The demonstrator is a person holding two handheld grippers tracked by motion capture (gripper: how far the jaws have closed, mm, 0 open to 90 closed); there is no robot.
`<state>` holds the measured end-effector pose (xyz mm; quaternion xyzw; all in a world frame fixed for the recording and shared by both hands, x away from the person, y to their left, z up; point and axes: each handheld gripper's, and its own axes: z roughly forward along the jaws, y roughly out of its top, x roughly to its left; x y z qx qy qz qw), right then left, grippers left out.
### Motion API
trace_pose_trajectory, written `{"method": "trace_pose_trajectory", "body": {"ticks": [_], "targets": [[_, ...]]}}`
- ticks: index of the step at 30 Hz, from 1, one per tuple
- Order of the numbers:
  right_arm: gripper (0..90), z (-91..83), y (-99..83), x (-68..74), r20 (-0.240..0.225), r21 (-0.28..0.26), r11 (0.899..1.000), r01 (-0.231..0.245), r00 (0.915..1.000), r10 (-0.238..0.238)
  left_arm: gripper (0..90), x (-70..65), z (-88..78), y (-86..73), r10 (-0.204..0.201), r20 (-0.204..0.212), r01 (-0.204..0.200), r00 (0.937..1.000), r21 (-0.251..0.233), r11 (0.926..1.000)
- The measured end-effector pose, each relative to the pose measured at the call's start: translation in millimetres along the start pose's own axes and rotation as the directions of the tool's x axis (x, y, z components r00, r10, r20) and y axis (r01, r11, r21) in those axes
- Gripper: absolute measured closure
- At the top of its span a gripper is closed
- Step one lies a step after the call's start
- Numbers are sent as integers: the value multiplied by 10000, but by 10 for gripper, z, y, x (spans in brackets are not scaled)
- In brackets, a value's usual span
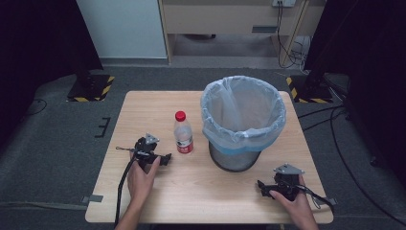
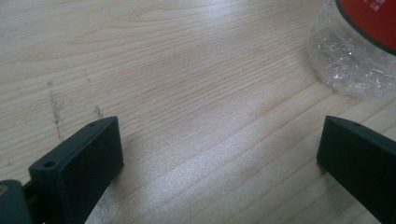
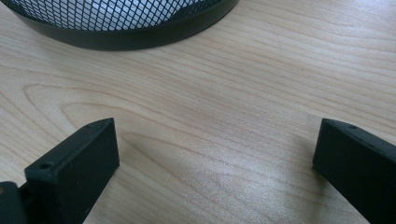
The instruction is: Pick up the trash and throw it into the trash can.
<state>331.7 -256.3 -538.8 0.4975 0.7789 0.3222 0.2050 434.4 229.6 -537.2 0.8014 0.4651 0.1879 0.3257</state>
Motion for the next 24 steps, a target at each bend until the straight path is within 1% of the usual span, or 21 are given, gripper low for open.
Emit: {"method": "trace_pose_trajectory", "body": {"ticks": [5,10,16,18,21,24], "targets": [[3,0,0,0,2,1,10000,-1,10000,1,0,0,0,0,-7,-1,7,10000,1,10000],[3,0,0,-1,3,-1,10000,7,10000,-7,0,-19,10,10,-186,-180,187,9997,7,9998],[3,0,0,0,3,-2,10000,5,10000,-5,0,-22,11,12,-230,-212,230,9995,4,9997],[3,0,0,0,1,0,10000,4,10000,-4,0,-13,8,8,-195,-140,195,9997,-7,9998],[3,0,0,0,-1,0,10000,1,10000,-1,0,-14,8,8,-179,-147,179,9997,-5,9998],[3,0,0,0,-1,0,10000,0,10000,0,0,-11,3,3,-44,-12,44,10000,-4,10000]]}}
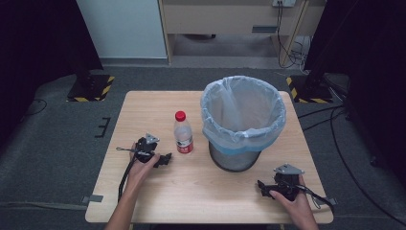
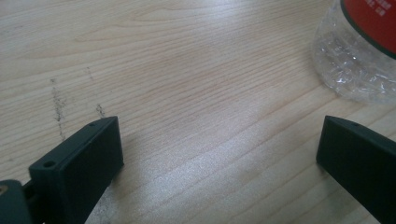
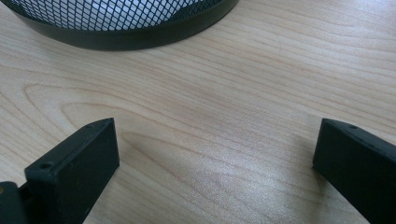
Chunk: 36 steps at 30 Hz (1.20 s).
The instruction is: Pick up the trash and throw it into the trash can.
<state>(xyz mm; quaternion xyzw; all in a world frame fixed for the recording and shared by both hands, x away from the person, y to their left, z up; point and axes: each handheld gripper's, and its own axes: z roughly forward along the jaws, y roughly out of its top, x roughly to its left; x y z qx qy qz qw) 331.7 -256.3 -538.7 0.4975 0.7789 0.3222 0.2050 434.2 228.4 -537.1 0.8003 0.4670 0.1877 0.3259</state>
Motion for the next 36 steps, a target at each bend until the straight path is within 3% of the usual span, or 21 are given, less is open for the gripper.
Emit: {"method": "trace_pose_trajectory", "body": {"ticks": [4,7,9,12,15,19,20,24,26,27,28,29,30,35,36], "targets": [[3,0,0,0,-2,0,10000,1,10000,-1,3,12,-4,0,156,136,-155,9998,-47,9999],[3,0,0,-1,-7,-5,10000,14,10000,-14,31,-5,-32,0,500,164,-495,9986,-271,9984],[3,0,-1,-2,-20,-4,10000,24,10000,-24,35,-40,-104,36,493,529,-458,9974,-657,9968],[3,-1,-1,-3,-27,0,10000,23,10000,-23,52,-86,-164,77,651,699,-591,9954,-859,9945],[3,-1,-1,-3,-31,3,10000,22,10000,-22,42,-184,-271,168,806,1139,-622,9902,-1567,9857],[3,-1,-1,-3,-30,3,10000,22,10000,-22,39,-250,-315,227,1026,1369,-754,9853,-1904,9788],[3,-1,-1,-3,-30,3,10000,24,10000,-24,36,-281,-334,268,1146,1524,-830,9816,-1995,9764],[3,-1,-1,-3,-28,3,10000,22,10000,-22,36,-318,-362,331,1302,1609,-916,9784,-2274,9695],[3,-1,-1,-3,-27,3,10000,21,10000,-21,33,-320,-394,397,1218,1831,-706,9755,-2636,9620],[3,-1,-1,-3,-27,3,10000,21,10000,-21,33,-320,-394,397,1218,1831,-706,9755,-2636,9620],[3,-2,-1,-3,-30,5,10000,21,10000,-21,33,-314,-414,439,1152,2026,-531,9725,-2890,9559],[3,-2,-1,-3,-30,5,10000,21,10000,-21,33,-314,-414,439,1152,2026,-531,9725,-2890,9559],[3,-2,-1,-3,-29,5,10000,22,10000,-22,33,-307,-426,475,1084,2176,-369,9700,-3090,9503],[3,-1,-1,-3,-29,3,10000,23,10000,-23,33,-324,-438,541,1334,2179,-574,9668,-3234,9445],[3,-1,-1,-2,-30,3,10000,19,10000,-19,33,-337,-445,574,1341,2304,-517,9638,-3319,9419]]}}
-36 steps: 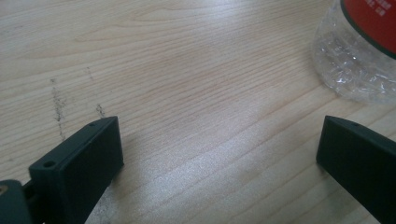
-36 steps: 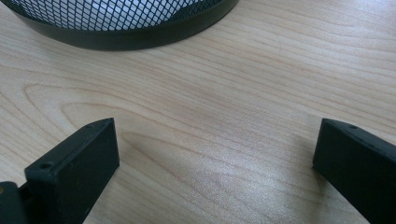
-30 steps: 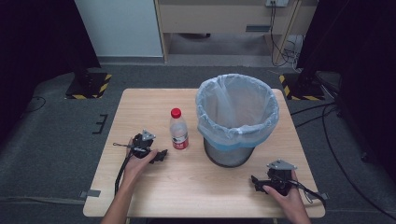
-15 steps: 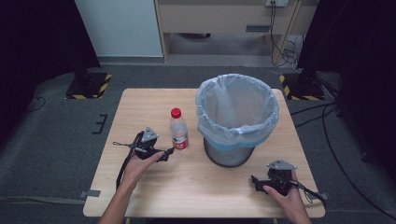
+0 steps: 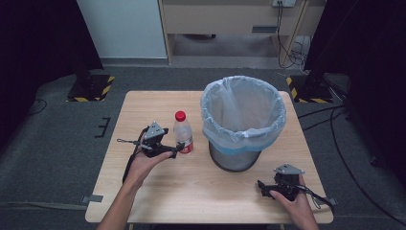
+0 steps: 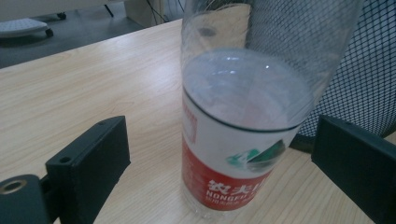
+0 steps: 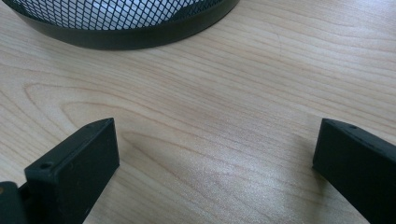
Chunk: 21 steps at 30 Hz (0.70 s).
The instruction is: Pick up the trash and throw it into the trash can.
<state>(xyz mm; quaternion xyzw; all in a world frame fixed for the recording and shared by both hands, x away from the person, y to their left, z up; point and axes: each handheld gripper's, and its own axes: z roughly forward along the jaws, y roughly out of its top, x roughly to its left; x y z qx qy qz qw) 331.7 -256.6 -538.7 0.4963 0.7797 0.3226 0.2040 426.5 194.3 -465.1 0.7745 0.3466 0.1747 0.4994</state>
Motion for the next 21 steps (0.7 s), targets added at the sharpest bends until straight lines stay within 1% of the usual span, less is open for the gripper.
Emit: {"method": "trace_pose_trajectory", "body": {"ticks": [3,5,11,14,16,21], "targets": [[3,0,0,0,0,2,10000,-2,10000,2,36,-14,4,37,42,-31,-42,10000,-39,10000],[3,0,0,0,1,0,10000,1,10000,-1,37,-33,15,72,187,-90,-187,9998,-50,9998],[3,0,0,0,0,1,10000,-2,10000,2,38,-64,46,149,229,-87,-231,9997,-245,9994],[3,0,0,0,0,-2,10000,2,10000,-2,35,-87,73,193,409,-57,-410,9991,-277,9988],[3,0,0,0,0,1,10000,2,10000,-2,35,-89,88,200,421,-66,-423,9991,-353,9985],[3,-4,-3,2,-9,7,10000,-18,10000,18,35,-94,118,204,448,-122,-452,9989,-349,9984]]}}
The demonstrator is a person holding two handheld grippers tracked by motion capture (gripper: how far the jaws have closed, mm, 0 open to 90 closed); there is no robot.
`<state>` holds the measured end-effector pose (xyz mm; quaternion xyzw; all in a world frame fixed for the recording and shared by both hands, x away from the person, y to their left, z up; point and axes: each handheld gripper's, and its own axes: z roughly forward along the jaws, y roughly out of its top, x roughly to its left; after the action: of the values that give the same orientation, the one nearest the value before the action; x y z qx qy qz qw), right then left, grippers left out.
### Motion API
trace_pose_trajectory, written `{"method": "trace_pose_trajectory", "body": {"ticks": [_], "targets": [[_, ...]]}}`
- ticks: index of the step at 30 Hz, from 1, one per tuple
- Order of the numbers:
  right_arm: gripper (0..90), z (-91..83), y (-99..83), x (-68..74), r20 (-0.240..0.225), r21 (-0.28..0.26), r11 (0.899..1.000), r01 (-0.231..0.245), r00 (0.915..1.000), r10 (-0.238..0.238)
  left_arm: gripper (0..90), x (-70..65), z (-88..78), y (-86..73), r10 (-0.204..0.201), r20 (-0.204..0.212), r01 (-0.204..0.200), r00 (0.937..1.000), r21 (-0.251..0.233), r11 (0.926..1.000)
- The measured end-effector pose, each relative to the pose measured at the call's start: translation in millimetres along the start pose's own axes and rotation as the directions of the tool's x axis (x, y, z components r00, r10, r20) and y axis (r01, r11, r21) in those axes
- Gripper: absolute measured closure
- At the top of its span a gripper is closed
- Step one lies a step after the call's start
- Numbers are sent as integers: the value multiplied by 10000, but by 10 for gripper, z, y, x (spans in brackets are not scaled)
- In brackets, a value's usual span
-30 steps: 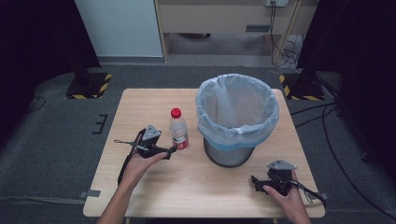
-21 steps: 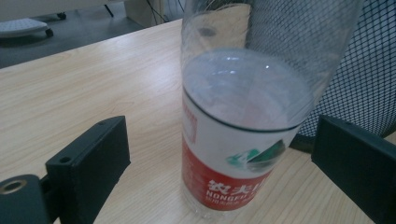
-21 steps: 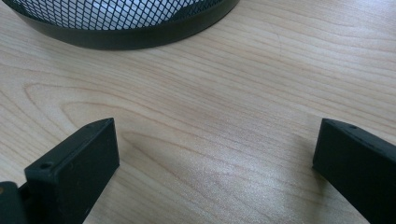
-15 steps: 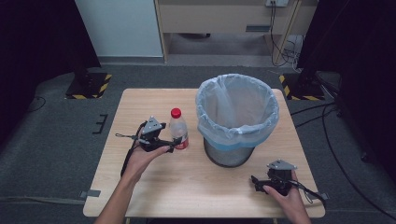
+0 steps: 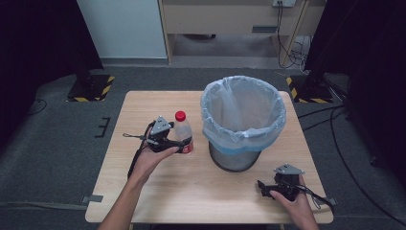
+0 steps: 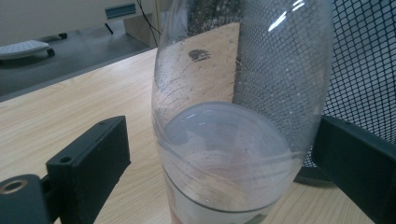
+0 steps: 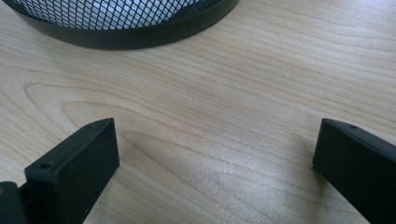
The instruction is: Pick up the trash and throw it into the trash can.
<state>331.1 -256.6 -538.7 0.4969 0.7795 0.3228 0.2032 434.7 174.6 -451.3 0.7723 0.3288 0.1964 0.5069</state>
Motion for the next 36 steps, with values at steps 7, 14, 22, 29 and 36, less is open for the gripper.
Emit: {"method": "trace_pose_trajectory", "body": {"ticks": [7,14,22,29,36], "targets": [[3,-1,-1,0,-5,-1,10000,4,10000,-4,87,2,56,0,-83,-41,83,10000,1,10000],[3,-2,-1,-1,-13,-1,10000,8,10000,-8,188,27,75,-4,-297,-60,297,9995,-97,9995],[3,-5,-4,1,-28,1,10000,-5,10000,5,258,18,85,-13,-120,23,120,9999,63,9999],[3,-5,-4,1,-28,2,10000,-5,10000,5,261,37,-41,38,-150,59,150,9999,79,9999],[3,-5,-4,1,-27,2,10000,-5,10000,5,261,82,-230,147,-73,132,75,9999,-106,9999]]}}
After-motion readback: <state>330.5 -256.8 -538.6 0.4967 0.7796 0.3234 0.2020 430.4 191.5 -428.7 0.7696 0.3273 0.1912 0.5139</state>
